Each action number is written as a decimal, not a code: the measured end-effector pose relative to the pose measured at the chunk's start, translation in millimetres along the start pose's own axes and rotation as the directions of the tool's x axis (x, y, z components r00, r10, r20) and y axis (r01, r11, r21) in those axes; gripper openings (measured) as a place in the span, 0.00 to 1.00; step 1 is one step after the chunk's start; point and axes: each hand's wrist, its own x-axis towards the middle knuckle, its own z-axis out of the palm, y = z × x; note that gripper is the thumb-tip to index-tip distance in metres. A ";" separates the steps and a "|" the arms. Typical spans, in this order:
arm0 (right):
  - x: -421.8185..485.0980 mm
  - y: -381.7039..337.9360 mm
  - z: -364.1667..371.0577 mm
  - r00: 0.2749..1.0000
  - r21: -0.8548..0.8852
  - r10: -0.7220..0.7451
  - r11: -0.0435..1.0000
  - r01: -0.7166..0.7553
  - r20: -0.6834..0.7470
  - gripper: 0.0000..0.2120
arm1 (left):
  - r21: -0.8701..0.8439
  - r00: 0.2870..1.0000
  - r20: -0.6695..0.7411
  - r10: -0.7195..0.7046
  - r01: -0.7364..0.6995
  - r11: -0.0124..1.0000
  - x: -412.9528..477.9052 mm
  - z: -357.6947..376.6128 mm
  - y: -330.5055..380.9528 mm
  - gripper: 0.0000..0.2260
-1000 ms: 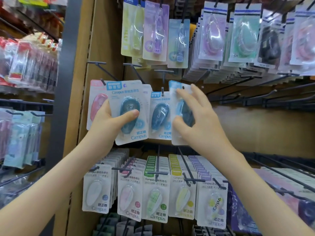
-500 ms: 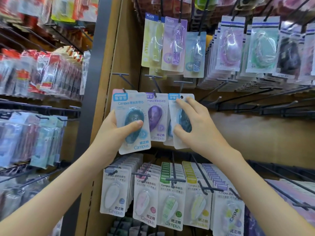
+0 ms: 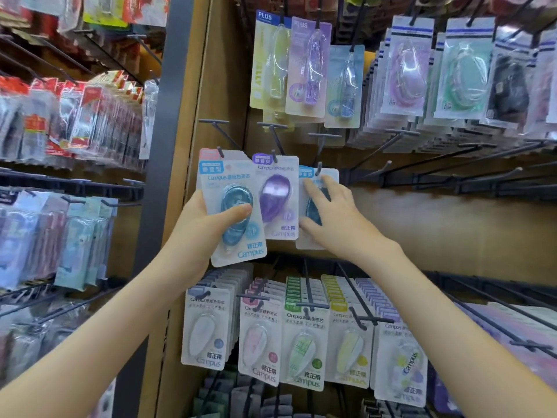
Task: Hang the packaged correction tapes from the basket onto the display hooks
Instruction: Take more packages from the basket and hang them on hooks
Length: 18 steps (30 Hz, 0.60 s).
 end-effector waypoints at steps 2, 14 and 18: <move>-7.5 -1.9 -6.3 0.999 0.139 0.024 0.990 -0.017 -0.046 0.28 | -0.008 1.000 -0.006 0.015 -0.016 1.000 -3.5 -0.1 0.6 0.20; -33.9 -27.0 -18.6 0.998 0.890 -0.063 0.452 0.053 -0.028 0.21 | -0.143 0.959 0.258 0.115 -0.079 0.986 -3.0 57.1 8.2 0.19; -26.8 -1.9 -18.8 0.997 0.901 0.066 0.435 0.009 -0.042 0.18 | 0.177 0.941 0.288 0.177 -0.234 0.956 10.6 61.9 -2.6 0.27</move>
